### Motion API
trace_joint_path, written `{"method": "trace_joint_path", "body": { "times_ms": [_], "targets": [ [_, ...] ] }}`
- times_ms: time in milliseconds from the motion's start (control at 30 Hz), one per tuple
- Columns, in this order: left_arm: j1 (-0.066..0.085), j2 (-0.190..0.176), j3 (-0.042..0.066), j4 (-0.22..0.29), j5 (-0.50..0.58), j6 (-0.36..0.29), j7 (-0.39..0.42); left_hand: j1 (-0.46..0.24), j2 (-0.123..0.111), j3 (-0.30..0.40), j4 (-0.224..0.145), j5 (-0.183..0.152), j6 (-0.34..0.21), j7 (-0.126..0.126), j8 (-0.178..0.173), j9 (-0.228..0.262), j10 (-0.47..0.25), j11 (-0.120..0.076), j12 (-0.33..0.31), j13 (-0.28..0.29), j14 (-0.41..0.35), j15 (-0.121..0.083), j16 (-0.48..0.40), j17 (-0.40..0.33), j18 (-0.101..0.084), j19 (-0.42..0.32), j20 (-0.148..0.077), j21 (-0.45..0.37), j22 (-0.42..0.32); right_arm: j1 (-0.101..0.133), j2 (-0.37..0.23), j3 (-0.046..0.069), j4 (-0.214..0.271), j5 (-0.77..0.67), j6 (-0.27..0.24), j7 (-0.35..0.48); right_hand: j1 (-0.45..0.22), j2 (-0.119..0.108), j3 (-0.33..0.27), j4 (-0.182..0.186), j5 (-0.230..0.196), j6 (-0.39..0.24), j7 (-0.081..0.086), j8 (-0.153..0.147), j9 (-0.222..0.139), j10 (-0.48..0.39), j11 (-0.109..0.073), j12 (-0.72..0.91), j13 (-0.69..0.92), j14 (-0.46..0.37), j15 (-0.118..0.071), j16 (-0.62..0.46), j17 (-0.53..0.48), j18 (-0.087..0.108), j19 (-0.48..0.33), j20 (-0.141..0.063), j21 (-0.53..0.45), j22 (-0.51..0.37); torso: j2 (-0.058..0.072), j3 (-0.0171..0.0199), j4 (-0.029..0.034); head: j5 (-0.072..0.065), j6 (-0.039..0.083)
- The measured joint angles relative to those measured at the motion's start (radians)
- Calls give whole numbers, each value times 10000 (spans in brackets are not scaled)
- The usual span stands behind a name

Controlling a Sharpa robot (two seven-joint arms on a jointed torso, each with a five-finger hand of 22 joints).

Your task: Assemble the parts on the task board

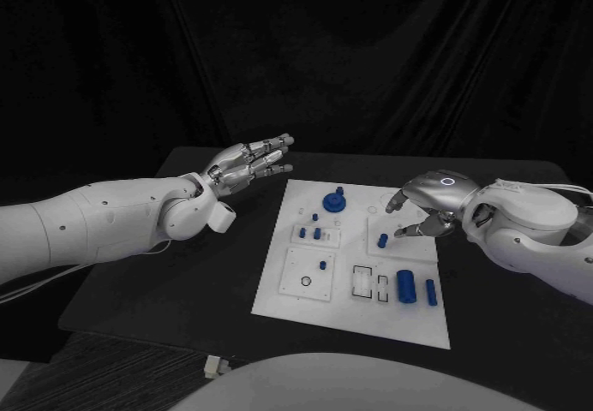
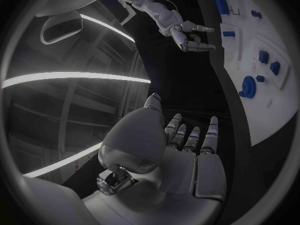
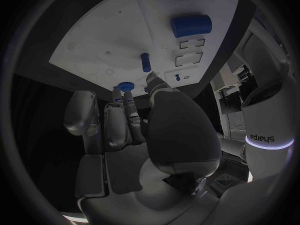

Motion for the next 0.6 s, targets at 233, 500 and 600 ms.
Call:
{"method": "trace_joint_path", "body": {
  "times_ms": [233, 500, 600],
  "targets": [
    [0, -4, 0, -6, 0, 0, 0, 0, 0, 0, 0, 0, 0, 0, 0, -1, 0, 0, 0, 0, 0, 0, 0, 0, 0, 0, 0, 0, -1, -174, 151, 0, -138, 0, 181, 26, 377, 125, 122, -122, 0, -1, 0, -39, -50, 119, -48, 0, -17, 34, -35, -47, -40, -1, 0, 0, -17, -1, 5, 9, 5, 2, 0],
    [0, 0, -1, -8, 0, 1, 0, 0, 0, 0, 0, 0, 0, 0, 0, -1, 35, 34, 0, 0, 0, 0, 0, 0, 0, 0, 0, 0, -1, -496, 416, 1, -440, 0, 342, 114, 984, 395, 415, -502, 712, 56, 57, -86, -137, 332, -79, 0, -38, 35, -36, -96, -124, -1, 0, 1, -149, -1, 6, 12, 7, 1, -1],
    [0, -1, -1, -8, 0, 2, 0, 0, 0, 0, 0, 64, 0, 0, 0, -1, 36, 36, 0, 0, 0, 0, 0, 0, 0, 0, 0, 0, -1, -614, 530, 1, -570, 0, 364, 177, 1134, 476, 537, -708, 1133, 88, 89, -87, -175, 449, -59, -50, -38, 35, -36, -136, -141, 0, 0, 0, -170, -1, 5, 12, 7, 12, -1]
  ]
}}
